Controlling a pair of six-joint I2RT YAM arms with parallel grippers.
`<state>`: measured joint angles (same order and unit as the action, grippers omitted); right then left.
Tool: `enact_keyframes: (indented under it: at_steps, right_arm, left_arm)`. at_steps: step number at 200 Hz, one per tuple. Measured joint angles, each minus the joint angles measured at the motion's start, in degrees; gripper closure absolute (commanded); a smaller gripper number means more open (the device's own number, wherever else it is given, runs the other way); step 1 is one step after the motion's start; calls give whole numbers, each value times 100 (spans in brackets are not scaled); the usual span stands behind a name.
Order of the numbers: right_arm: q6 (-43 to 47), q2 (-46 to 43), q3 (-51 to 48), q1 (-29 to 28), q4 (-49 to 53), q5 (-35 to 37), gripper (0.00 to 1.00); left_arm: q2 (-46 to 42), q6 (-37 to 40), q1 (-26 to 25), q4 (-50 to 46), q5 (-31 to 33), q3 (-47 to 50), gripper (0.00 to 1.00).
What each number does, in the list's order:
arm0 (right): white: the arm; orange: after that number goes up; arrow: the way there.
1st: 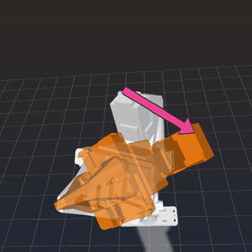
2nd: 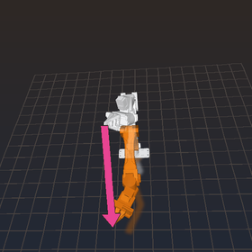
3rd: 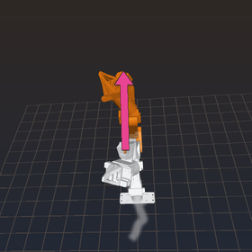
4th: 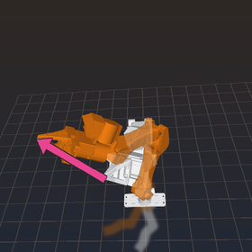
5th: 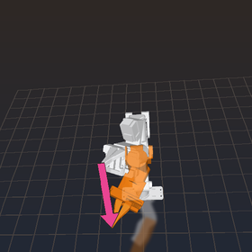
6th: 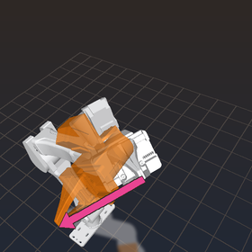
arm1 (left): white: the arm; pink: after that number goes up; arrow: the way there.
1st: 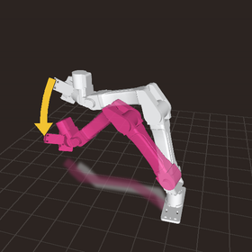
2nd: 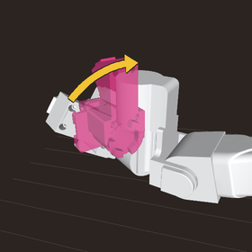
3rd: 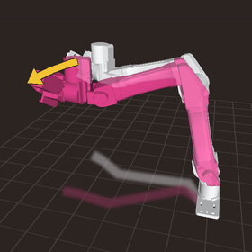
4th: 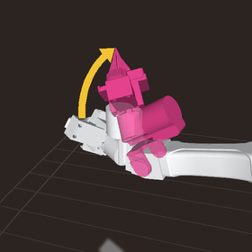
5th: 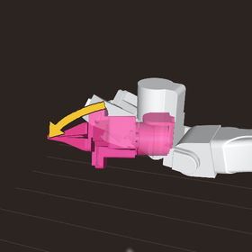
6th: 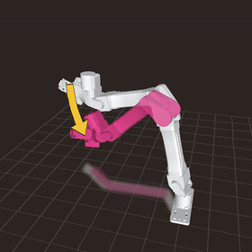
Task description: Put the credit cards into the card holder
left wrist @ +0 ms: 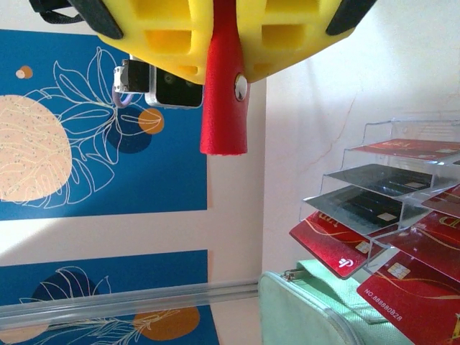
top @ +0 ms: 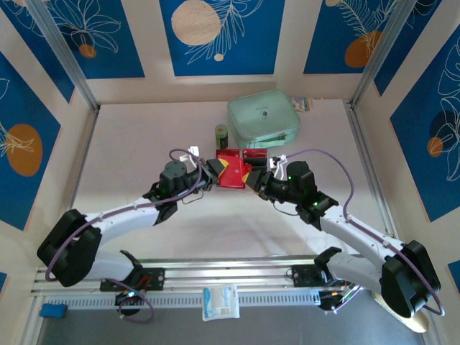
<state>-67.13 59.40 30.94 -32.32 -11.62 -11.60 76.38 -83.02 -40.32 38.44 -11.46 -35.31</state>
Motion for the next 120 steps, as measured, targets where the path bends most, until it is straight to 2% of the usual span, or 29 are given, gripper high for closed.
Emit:
enact_keyframes:
  at_steps: [120]
  right_arm:
    - [-291, 44, -205, 129, -688, -216, 62]
  left_arm:
    - [85, -74, 0, 190, 44, 2, 100]
